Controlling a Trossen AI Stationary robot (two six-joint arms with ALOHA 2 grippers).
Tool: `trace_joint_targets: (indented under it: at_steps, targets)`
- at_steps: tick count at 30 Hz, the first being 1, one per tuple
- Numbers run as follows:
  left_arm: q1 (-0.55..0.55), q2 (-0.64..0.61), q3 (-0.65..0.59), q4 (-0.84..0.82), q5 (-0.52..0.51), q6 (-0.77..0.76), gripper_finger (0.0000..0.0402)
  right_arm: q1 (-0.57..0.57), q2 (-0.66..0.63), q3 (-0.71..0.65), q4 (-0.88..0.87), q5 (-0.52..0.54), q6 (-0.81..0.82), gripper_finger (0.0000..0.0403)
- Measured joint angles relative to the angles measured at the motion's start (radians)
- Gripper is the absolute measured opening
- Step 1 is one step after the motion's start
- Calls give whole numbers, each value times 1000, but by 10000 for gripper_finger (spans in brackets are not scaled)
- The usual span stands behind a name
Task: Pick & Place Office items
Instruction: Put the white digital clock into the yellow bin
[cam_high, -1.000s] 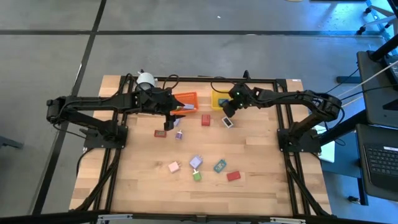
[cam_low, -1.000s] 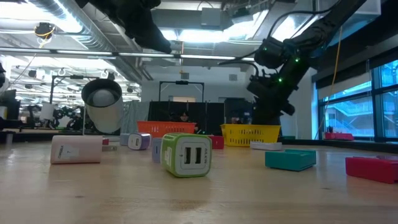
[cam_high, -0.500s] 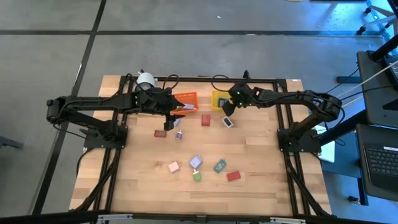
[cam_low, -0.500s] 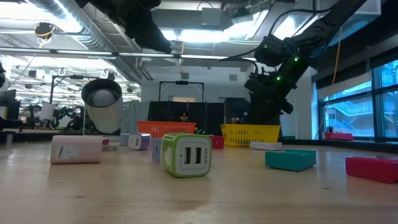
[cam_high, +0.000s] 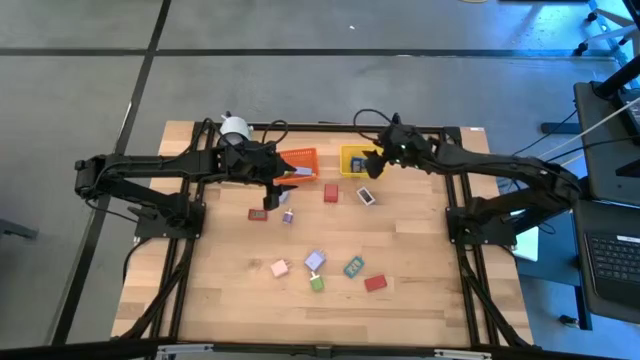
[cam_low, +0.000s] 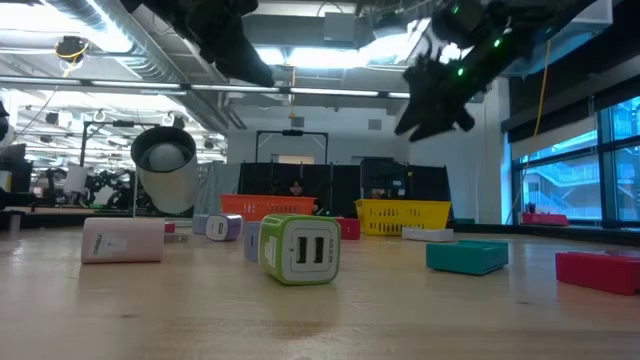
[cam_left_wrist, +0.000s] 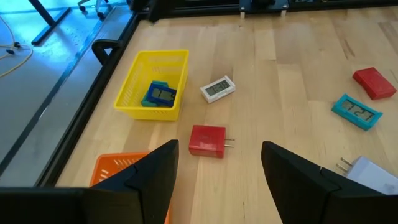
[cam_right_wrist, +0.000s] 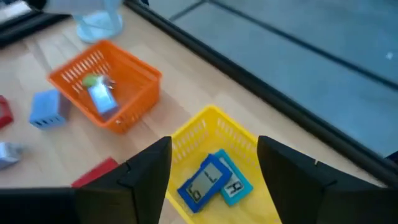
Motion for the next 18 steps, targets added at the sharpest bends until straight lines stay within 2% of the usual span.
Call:
trace_joint_targets:
  at_steps: [7, 11, 18]
  targets:
    - [0, 0, 0, -12, -1, 0, 226, 103, -93, 0, -118, 23, 78, 235]
    - [0, 0, 0, -12, -1, 0, 226, 170, -101, 0, -194, 89, 122, 235]
    - [0, 0, 0, -12, -1, -4, 226, 261, -101, 0, -222, 90, 205, 235]
